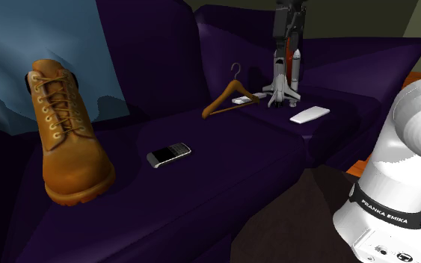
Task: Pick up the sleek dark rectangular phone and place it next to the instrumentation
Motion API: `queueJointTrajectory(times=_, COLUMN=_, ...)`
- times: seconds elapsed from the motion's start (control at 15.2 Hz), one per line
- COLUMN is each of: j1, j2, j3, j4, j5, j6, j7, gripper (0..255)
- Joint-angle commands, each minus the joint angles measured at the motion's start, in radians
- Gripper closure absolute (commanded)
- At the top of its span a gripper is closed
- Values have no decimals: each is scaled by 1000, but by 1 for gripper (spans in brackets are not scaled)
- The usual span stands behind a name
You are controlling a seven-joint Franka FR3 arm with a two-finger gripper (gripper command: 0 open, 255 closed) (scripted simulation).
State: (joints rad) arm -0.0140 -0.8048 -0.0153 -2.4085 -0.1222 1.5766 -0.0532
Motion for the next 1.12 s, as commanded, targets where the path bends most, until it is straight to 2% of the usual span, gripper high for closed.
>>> queueJointTrajectory(times=0.0, j1=0, j2=0, j3=0, j4=0, j5=0, j6=0, j7=0, gripper=0)
queueJointTrajectory(times=0.53, j1=116, j2=207, j3=-4, j4=-19, j5=30, j6=237, j7=-166, gripper=0)
queueJointTrajectory(times=1.06, j1=228, j2=426, j3=14, j4=8, j5=73, j6=437, j7=-338, gripper=0)
